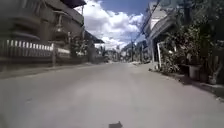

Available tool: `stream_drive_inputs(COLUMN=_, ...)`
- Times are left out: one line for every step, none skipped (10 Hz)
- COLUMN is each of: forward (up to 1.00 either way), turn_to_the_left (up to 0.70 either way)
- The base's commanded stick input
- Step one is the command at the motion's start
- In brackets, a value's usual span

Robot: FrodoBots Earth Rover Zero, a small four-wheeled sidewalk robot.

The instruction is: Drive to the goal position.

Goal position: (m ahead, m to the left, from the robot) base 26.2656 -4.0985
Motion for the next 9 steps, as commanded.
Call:
stream_drive_inputs(forward=1.0, turn_to_the_left=0.0)
stream_drive_inputs(forward=1.0, turn_to_the_left=0.0)
stream_drive_inputs(forward=1.0, turn_to_the_left=0.0)
stream_drive_inputs(forward=1.0, turn_to_the_left=0.0)
stream_drive_inputs(forward=1.0, turn_to_the_left=0.0)
stream_drive_inputs(forward=1.0, turn_to_the_left=0.0)
stream_drive_inputs(forward=1.0, turn_to_the_left=0.0)
stream_drive_inputs(forward=1.0, turn_to_the_left=0.0)
stream_drive_inputs(forward=1.0, turn_to_the_left=0.0)
